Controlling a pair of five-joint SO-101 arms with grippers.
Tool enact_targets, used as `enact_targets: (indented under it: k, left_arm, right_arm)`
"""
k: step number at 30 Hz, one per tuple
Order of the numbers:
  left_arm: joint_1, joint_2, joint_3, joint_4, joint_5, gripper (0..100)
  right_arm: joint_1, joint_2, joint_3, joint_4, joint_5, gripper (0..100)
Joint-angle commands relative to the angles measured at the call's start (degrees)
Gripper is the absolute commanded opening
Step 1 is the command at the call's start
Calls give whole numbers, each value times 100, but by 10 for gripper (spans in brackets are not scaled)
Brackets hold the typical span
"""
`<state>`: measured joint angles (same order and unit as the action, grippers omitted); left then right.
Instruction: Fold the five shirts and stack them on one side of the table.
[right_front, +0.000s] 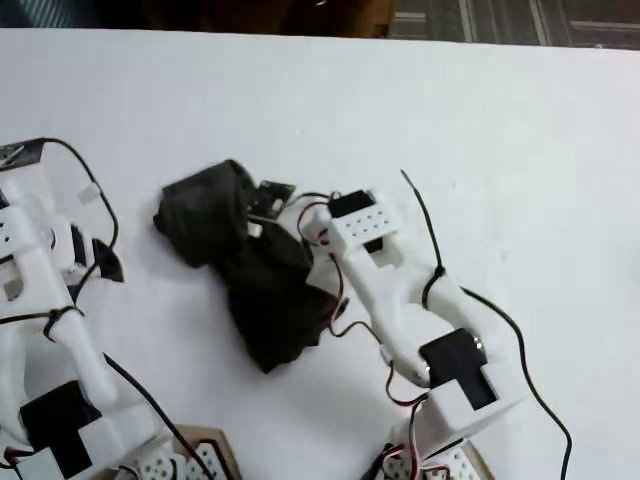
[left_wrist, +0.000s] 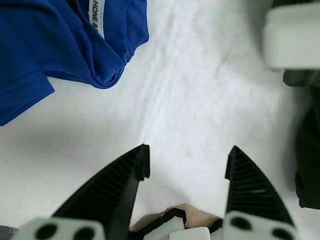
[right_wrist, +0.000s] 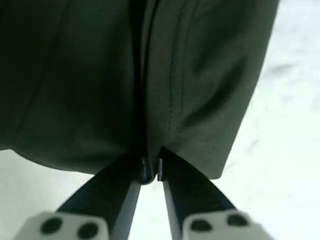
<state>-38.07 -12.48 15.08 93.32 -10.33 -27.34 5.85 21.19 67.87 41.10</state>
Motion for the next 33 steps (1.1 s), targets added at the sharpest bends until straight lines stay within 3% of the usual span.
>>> enact_targets:
  k: [1,9,15,19,33]
  left_arm:
    - [-35,-229,-171,-44,-44,263]
    - [-35,-229,-171,-44,-44,263]
    - [-35,-229,-171,-44,-44,263]
    - [-35,-229,-171,-53,-44,263]
    - [-35,-229,-171,-123,-44,263]
  right_arm:
    - [48,-84,-53,31,53,24]
    - [66,-84,-686,435,62,219]
    - [286,-22,-879,268,193,147]
    - [347,-13,-853,101,237,14]
    - [365,-629,-1363,374,220,19]
